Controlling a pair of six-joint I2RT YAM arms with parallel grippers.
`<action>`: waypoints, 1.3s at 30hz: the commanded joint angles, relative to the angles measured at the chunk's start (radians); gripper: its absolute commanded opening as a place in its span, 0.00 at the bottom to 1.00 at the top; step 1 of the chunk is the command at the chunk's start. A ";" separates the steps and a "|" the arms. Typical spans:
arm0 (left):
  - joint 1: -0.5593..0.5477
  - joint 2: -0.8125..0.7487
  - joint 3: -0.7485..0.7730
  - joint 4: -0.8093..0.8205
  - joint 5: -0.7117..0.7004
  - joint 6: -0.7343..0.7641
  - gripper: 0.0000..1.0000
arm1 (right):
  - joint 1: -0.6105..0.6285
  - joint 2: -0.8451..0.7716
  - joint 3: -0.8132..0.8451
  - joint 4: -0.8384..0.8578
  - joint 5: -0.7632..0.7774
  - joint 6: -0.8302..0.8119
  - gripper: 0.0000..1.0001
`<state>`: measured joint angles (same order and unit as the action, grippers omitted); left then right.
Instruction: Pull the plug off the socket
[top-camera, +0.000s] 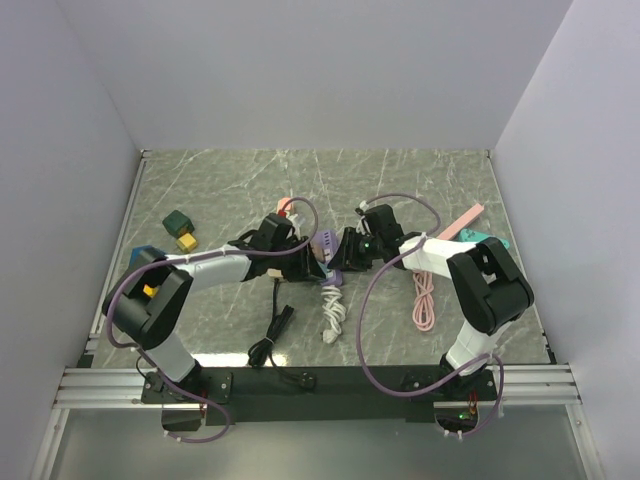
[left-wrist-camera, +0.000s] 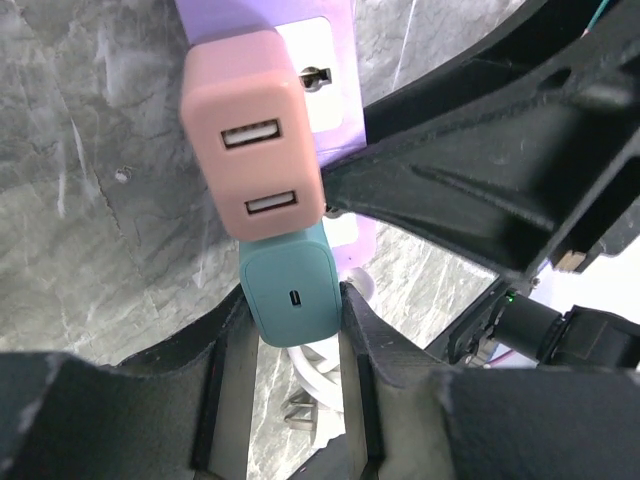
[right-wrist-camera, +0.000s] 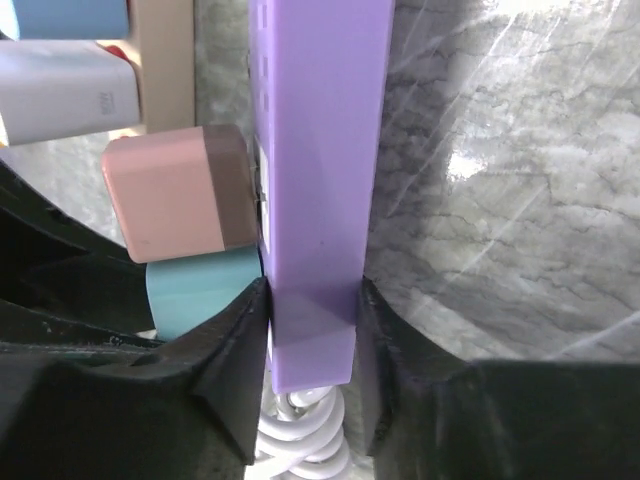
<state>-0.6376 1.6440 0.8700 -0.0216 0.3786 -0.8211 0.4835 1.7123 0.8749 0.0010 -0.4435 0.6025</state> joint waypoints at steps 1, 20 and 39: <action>-0.008 -0.058 -0.017 0.132 0.129 -0.032 0.00 | -0.006 0.041 -0.030 0.080 -0.026 0.031 0.36; 0.012 -0.216 0.240 -0.165 0.077 -0.003 0.00 | -0.066 0.081 -0.039 -0.065 0.134 0.037 0.00; 0.829 -0.238 0.290 -0.524 -0.115 0.257 0.00 | -0.086 -0.026 -0.036 -0.165 0.129 -0.001 0.00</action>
<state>0.1642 1.3655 1.1851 -0.4835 0.3046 -0.6193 0.4152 1.7016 0.8642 -0.0193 -0.4324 0.6636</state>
